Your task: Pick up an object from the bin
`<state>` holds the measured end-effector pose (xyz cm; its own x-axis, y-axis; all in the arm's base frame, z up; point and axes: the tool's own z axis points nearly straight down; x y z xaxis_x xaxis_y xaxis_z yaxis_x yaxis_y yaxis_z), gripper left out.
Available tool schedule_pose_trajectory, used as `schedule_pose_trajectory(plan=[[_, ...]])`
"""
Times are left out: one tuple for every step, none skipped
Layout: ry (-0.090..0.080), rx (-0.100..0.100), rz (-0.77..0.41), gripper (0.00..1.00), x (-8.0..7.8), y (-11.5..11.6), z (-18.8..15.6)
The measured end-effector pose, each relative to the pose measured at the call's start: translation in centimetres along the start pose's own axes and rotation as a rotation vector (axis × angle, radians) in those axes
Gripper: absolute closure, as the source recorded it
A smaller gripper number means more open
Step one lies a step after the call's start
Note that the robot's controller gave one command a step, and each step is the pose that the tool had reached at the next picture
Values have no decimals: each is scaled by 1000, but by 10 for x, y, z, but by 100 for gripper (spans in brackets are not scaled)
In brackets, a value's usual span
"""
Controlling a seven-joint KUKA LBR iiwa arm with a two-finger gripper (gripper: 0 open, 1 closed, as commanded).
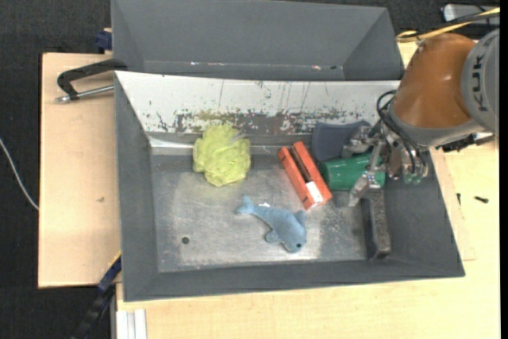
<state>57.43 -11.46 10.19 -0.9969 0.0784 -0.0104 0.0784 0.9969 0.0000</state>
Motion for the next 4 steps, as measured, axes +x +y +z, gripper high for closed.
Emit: schedule_pose_trajectory(plan=[[5,0,102,0,-18,2,-6],[-4,2,63,0,-26,7,25],[0,-16,234,100,-29,0,24],[0,-16,234,100,-29,0,24]])
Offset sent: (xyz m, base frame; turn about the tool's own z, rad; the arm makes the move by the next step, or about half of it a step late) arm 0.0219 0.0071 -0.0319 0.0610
